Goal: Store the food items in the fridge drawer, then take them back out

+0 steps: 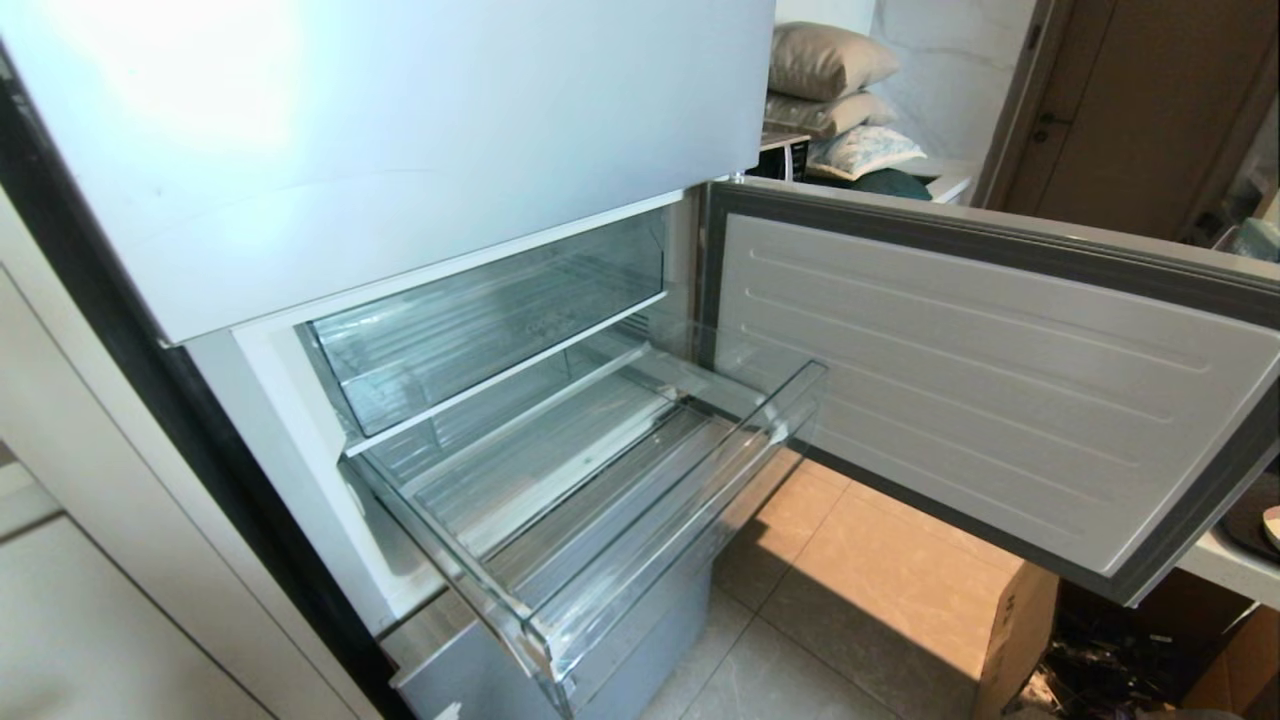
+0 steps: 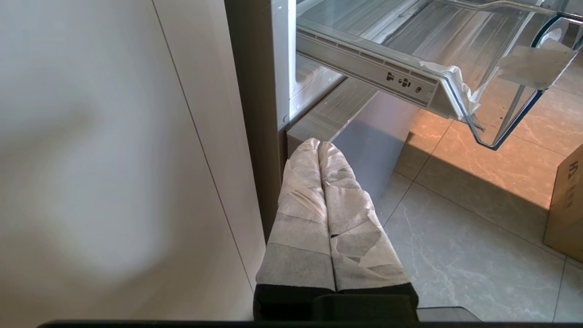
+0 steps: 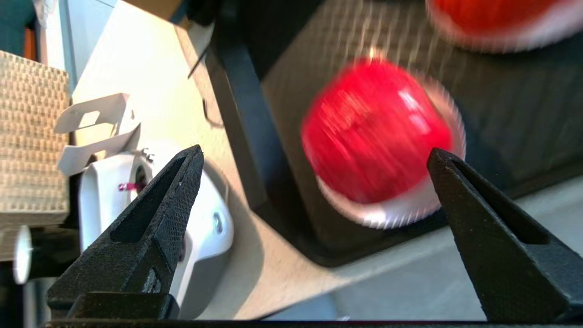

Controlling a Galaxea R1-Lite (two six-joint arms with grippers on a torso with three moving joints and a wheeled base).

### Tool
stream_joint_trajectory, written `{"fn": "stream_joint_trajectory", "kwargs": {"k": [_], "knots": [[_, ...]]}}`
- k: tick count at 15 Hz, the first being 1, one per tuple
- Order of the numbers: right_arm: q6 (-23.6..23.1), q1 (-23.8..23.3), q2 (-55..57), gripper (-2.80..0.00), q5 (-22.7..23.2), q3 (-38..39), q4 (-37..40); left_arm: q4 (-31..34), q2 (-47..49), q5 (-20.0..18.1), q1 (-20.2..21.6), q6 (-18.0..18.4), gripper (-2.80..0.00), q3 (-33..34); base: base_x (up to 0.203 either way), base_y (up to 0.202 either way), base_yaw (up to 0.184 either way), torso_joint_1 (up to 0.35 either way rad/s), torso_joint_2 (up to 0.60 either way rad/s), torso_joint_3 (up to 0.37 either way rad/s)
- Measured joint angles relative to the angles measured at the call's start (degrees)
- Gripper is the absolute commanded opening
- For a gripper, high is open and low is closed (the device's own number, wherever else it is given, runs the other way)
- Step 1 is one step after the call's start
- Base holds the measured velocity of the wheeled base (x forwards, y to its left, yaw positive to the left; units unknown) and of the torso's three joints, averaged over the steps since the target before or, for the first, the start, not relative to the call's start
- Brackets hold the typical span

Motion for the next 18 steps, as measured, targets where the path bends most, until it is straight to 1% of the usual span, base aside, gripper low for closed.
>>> {"fn": "stream_joint_trajectory", "kwargs": {"k": [2,5,8,9,12,18], "knots": [[2.5,0.7,-0.3,0.0,-0.1,1.1,-0.5,0.0,0.0,0.0,0.0,0.0,-2.8,0.0,0.0,0.0,0.0,0.0,0.0,0.0],[8.1,0.8,0.0,0.0,-0.2,1.2,-0.8,0.0,0.0,0.0,0.0,0.0,-2.8,0.0,0.0,0.0,0.0,0.0,0.0,0.0],[12.3,0.7,1.1,0.0,-0.2,1.0,-1.1,0.0,0.0,0.0,0.0,0.0,-2.8,0.0,0.0,0.0,0.0,0.0,0.0,0.0],[13.4,0.5,1.6,0.0,-0.3,1.0,-2.5,0.0,0.0,0.0,0.0,0.0,-2.8,0.0,0.0,0.0,0.0,0.0,0.0,0.0],[15.6,0.5,2.8,0.0,-0.5,2.0,-8.4,0.0,0.0,0.0,0.0,0.0,-2.8,0.0,0.0,0.0,0.0,0.0,0.0,0.0],[18.0,0.2,4.6,0.0,-0.5,2.8,-9.1,0.0,0.0,0.0,0.0,0.0,-2.8,0.0,0.0,0.0,0.0,0.0,0.0,0.0]]}}
